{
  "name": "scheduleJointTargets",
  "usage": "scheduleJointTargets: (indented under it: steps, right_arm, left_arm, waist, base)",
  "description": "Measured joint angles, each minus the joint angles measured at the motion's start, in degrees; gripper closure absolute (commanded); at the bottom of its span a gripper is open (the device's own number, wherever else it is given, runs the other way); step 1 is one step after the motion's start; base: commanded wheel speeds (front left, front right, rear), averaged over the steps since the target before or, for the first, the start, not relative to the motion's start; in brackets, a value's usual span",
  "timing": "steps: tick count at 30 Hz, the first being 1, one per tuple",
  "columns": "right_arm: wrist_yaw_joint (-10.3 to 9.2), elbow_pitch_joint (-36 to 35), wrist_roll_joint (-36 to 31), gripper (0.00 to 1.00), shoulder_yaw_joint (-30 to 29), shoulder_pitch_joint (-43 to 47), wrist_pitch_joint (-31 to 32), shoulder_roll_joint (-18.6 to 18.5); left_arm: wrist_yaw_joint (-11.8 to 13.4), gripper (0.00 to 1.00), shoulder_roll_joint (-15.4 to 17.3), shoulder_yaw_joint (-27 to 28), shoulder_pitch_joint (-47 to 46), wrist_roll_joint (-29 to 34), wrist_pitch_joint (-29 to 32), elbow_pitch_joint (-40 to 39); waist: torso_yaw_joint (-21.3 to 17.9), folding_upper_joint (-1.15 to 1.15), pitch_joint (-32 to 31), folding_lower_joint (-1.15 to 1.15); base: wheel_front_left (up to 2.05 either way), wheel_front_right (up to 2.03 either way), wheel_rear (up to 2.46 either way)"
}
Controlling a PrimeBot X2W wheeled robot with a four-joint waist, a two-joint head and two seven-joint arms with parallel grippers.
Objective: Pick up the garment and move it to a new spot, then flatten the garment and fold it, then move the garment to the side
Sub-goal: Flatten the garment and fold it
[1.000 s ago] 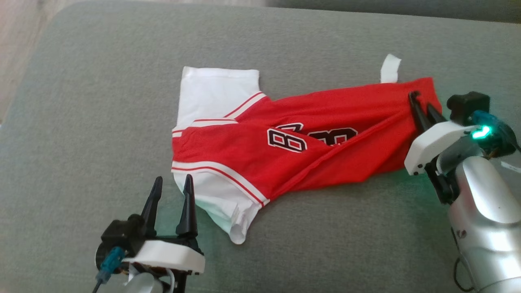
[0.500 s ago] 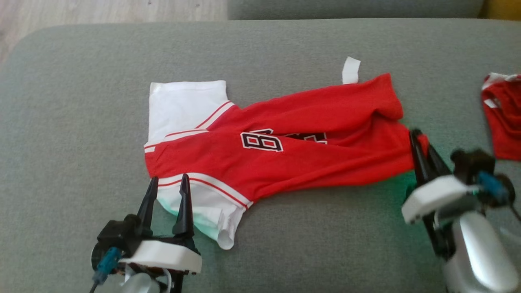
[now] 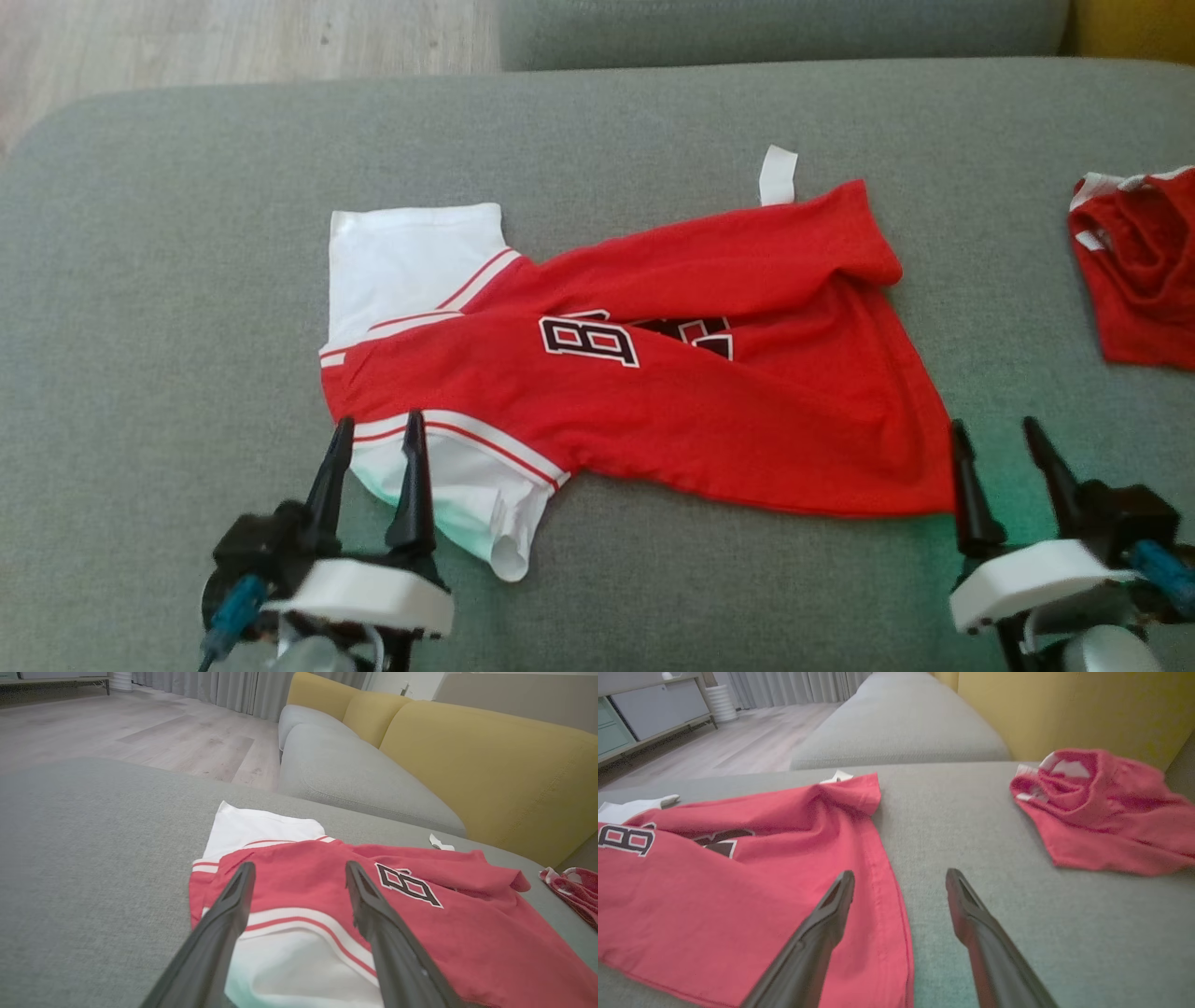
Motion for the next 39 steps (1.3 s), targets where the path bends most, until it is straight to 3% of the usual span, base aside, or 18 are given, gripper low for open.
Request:
scheduleJointTargets:
  steps: [10, 25, 39]
  right_arm:
    - [0.0, -4.41, -1.49, 0.0, -1.25, -0.34, -0.23, 0.58]
    - [0.0, -5.01, -0.45, 0.0, 1.78, -0.42, -0.02, 0.62]
    - [0.0, -4.52, 0.56, 0.0, 3.31, -0.41, -0.76, 0.63]
  left_arm:
    - [0.25, 0.0, 0.68, 1.14, 2.34, -0.79, -0.24, 0.19]
    - [-0.31, 0.0, -1.21, -3.56, 3.18, -0.76, 0.9, 3.8]
    - [1.21, 0.0, -4.25, -5.61, 5.02, -5.2, 10.5, 7.17]
  waist:
    - [1.36, 0.0, -2.73, 0.0]
    - [2.0, 0.0, -5.28, 0.0]
    - [-0.17, 0.0, -4.85, 0.01]
  base:
    - [0.0, 0.0, 0.0]
    - [0.0, 0.0, 0.0]
    - [0.0, 0.0, 0.0]
